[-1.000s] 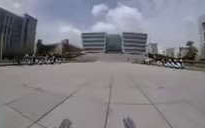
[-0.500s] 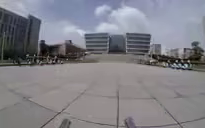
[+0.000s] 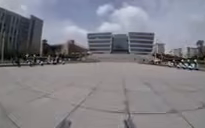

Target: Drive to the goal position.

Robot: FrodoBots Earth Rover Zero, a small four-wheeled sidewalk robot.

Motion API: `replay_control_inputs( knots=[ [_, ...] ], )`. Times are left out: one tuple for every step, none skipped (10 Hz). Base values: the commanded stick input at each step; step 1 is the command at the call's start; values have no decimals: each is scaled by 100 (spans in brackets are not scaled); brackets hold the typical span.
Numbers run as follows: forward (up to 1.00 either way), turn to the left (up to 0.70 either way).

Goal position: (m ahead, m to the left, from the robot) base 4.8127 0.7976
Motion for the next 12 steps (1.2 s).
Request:
replay_control_inputs(
  knots=[
    [100,-39],
    [100,-20],
    [100,-1],
    [100,0],
    [100,-1],
    [100,-22],
    [100,-35],
    [100,-37],
    [100,-40],
    [100,-24],
    [100,-29],
    [100,-33]
  ],
)
